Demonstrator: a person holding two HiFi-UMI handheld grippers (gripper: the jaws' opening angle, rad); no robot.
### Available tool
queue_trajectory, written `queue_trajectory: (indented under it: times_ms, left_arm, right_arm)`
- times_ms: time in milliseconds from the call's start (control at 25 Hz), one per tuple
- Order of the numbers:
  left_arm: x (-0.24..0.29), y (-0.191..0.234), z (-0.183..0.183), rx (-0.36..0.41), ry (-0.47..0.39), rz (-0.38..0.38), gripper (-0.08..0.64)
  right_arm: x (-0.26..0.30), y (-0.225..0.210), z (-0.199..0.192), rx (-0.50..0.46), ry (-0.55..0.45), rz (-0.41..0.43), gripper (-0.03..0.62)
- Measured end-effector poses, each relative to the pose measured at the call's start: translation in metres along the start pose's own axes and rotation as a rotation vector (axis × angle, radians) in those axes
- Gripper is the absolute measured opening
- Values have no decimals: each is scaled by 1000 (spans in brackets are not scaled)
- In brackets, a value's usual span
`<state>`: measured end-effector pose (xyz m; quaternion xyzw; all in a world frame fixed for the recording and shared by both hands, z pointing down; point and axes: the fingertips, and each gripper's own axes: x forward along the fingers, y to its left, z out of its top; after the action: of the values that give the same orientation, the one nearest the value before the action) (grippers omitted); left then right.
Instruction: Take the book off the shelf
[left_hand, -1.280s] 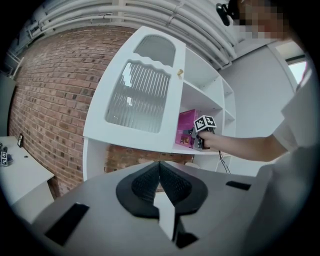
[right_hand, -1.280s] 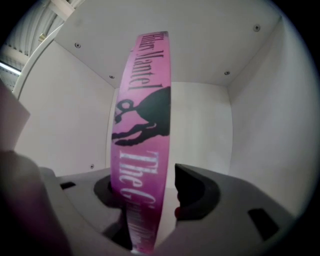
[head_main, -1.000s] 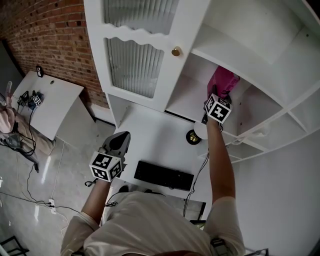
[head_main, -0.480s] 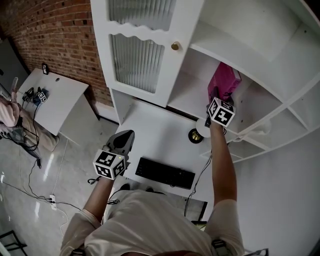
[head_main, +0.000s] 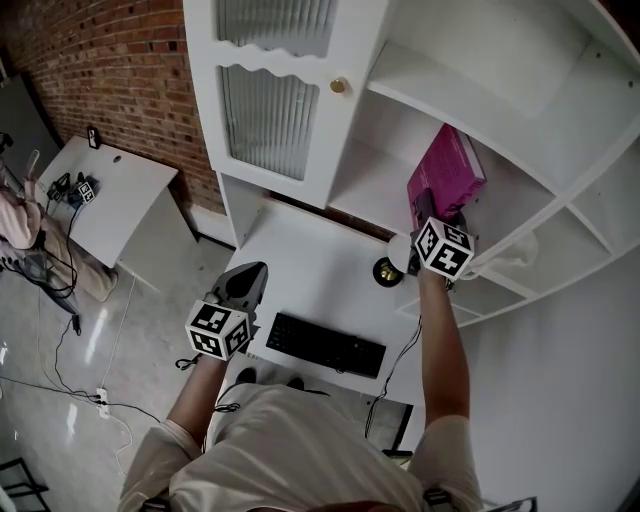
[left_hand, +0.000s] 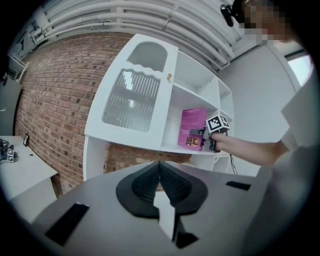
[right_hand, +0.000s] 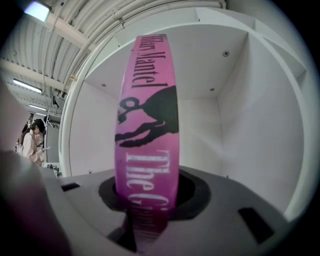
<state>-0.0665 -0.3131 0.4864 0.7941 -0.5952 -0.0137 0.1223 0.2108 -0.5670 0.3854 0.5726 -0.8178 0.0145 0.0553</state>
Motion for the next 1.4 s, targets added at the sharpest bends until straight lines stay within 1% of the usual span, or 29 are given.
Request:
queue_trajectory:
  times_ms: [320, 720, 1080, 1200, 1400]
  left_arm:
    - [0, -8, -1, 10, 3, -12, -5]
    - [7, -5, 11, 33, 11, -83, -5]
    - [11, 7, 17, 43, 8, -134, -5]
    - [12, 8, 16, 47, 8, -152, -5]
    - [14, 12, 15, 29, 9, -177, -5]
  right_arm:
    - [-34, 1, 2, 6, -16, 35, 140]
    - [-80, 10, -5, 38, -22, 30, 140]
    - [-131, 34, -13, 46, -53, 40, 140]
    - [-149, 42, -19, 39, -62, 39, 141]
    - [-166, 50, -40, 54, -40, 33, 141]
